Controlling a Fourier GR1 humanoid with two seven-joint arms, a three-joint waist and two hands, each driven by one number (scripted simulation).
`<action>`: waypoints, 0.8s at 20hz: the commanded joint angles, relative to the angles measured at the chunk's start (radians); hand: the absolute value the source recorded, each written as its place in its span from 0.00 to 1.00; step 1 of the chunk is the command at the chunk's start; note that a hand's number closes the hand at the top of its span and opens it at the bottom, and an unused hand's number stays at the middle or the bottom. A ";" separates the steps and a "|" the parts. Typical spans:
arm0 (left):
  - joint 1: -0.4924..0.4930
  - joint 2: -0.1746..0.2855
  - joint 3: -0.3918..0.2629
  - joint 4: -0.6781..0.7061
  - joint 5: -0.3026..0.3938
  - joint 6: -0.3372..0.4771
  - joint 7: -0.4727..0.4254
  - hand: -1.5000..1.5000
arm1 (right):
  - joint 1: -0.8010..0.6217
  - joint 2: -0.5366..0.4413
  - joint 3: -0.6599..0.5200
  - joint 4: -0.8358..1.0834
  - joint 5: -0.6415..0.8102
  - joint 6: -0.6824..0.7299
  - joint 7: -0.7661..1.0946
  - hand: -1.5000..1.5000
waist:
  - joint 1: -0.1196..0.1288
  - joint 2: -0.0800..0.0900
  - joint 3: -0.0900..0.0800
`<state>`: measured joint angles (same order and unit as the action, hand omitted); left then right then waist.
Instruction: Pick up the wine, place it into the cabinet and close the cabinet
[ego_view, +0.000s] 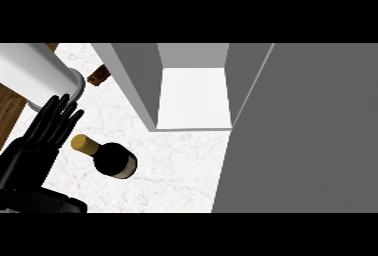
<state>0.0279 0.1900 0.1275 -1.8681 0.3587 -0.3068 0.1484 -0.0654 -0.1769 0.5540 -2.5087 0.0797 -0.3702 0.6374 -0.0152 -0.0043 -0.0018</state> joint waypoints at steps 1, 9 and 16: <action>0.094 -0.004 0.006 0.032 -0.043 -0.058 -0.102 0.00 | 0.025 -0.018 0.078 -0.172 0.161 -0.028 0.074 0.00 | 0.005 -0.003 0.000; 0.009 0.038 0.074 0.318 -0.109 -0.122 -0.288 0.00 | 0.064 -0.070 0.078 -0.151 0.123 -0.038 -0.022 0.00 | -0.006 0.001 0.001; -0.026 0.007 0.047 0.443 -0.185 -0.097 -0.347 0.00 | 0.000 -0.096 0.068 -0.190 0.141 -0.078 0.090 0.00 | -0.002 0.000 0.000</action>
<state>0.0289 0.2022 0.1735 -1.4949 0.2056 -0.4132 -0.1670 -0.0939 -0.2381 0.6101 -2.5091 0.0994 -0.4471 0.6452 -0.0192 -0.0042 -0.0018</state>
